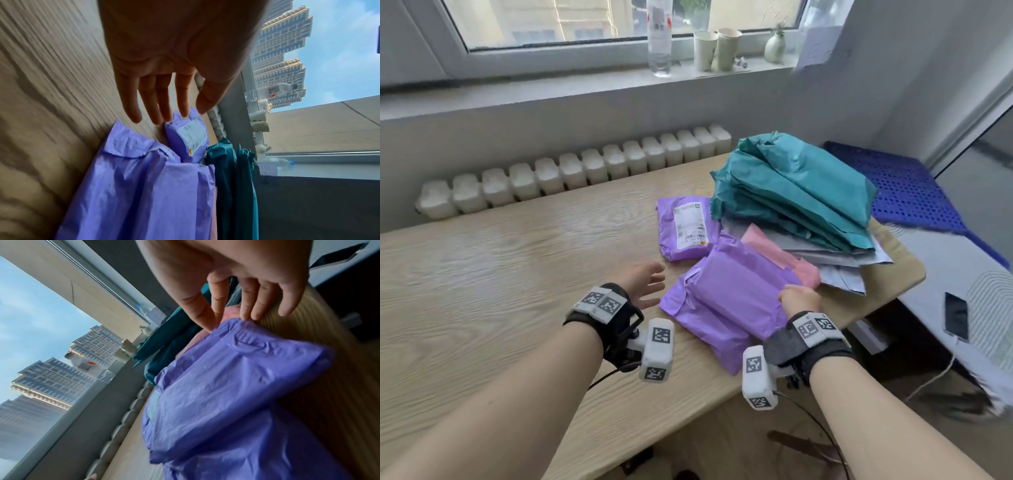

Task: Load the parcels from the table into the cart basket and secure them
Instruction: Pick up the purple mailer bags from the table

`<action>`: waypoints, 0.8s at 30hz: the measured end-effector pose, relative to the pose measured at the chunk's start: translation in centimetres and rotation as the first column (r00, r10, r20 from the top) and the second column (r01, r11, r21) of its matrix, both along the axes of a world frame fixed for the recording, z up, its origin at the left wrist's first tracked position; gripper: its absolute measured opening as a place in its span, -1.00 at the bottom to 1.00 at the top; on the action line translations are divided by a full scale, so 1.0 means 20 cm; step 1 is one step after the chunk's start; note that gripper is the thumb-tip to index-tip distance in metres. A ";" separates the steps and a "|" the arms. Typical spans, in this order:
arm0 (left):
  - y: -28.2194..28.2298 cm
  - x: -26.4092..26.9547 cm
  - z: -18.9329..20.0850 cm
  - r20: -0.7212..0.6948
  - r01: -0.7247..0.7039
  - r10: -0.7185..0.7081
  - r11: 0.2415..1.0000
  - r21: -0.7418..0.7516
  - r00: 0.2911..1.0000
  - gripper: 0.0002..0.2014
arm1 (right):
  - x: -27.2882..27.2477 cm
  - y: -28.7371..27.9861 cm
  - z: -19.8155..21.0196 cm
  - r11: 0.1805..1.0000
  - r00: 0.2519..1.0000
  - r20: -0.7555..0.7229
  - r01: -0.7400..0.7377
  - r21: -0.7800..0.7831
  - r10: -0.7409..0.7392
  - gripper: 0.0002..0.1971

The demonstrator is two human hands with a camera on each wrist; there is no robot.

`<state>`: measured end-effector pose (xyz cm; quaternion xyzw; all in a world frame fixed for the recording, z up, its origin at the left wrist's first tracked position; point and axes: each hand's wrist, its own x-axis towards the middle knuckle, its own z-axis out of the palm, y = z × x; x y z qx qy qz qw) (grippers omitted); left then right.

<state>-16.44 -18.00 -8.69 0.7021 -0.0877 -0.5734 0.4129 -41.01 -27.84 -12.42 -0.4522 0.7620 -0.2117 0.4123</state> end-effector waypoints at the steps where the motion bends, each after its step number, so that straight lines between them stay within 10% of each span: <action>1: -0.03 -0.02 -0.01 -0.019 0.018 -0.018 1.000 0.010 1.000 -0.93 | -0.01 -0.02 -0.01 0.999 0.999 0.002 0.035 0.000 -0.035 -0.73; 12: -0.23 -0.05 -0.12 -0.075 0.148 -0.144 0.987 0.065 0.987 -0.85 | 0.00 -0.06 -0.09 0.978 0.974 0.088 0.202 0.059 -0.207 -0.85; 24: -0.20 0.14 0.10 0.049 0.062 -0.053 0.980 -0.190 0.997 -0.80 | 0.32 -0.13 0.32 0.982 0.897 0.417 0.083 0.172 -0.149 -0.84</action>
